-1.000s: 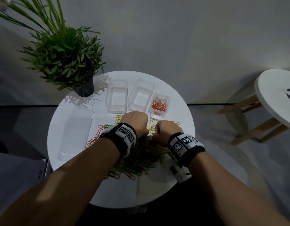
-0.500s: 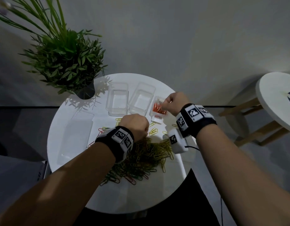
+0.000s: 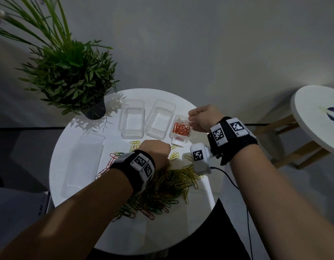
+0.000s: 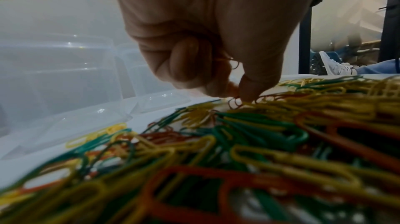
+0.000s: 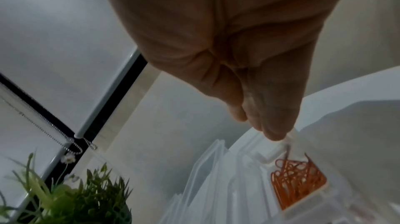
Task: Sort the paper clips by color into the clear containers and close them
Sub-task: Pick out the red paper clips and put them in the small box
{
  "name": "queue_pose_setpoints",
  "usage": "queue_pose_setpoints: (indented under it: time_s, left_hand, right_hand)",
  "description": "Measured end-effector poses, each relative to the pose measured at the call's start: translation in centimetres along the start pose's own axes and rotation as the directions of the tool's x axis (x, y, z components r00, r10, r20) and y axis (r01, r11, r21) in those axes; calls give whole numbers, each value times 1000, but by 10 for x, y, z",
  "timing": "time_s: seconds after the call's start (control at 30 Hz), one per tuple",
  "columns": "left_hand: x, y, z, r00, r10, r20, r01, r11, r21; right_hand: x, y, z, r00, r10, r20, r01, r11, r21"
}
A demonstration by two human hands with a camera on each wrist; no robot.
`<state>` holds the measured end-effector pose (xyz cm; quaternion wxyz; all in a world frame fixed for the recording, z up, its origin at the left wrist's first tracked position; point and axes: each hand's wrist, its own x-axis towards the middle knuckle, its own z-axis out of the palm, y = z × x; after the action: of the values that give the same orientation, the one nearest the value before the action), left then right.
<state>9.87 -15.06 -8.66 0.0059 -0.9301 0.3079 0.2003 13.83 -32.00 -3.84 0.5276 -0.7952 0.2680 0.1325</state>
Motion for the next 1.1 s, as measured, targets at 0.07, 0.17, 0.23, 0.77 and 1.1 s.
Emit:
queue_pose_setpoints:
  time_s: [0.07,0.17,0.23,0.77,1.1]
  left_hand:
    - [-2,-1,-4,1000,-29,4,29,994,-103]
    - [-6,-6,-17,998,-65,-9,56,911,-408]
    - [-5,-7,-31,994,-70,-80,10,807,-590]
    - [53,14,-52,953,-259,-154,98,750,-655]
    - [-12,-20,-33,934,-262,-243,54,777,-627]
  right_hand:
    - [-5,11,-8,1000,8,-22,-6,997,80]
    - [-10,41,-20,998,23,-62,-19,998,57]
    - [-14,63,-22,995,41,-87,-49,995,-88]
    - [-44,98,-1,997,-81,-3,74,929,-362]
    - [-55,88,19,960,-273,68,276,868,-413]
